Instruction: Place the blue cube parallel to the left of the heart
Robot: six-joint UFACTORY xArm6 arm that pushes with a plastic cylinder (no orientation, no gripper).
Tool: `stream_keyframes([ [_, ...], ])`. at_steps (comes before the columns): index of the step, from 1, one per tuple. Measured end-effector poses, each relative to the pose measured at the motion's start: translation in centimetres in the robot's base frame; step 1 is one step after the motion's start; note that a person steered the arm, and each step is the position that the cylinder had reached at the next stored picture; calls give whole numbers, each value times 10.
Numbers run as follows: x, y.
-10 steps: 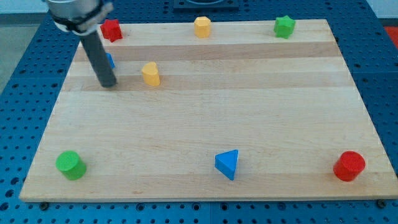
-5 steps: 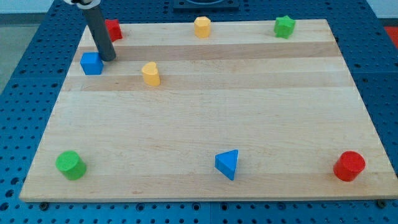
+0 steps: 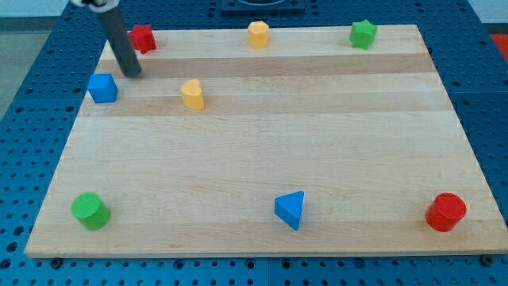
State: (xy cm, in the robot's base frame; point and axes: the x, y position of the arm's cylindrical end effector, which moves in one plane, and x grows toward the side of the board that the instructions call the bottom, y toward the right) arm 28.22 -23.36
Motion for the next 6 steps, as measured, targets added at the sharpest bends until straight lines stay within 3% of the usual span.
stream_keyframes([
  [1, -3, -54],
  [2, 14, -67],
  [4, 53, -54],
  [6, 60, -32],
])
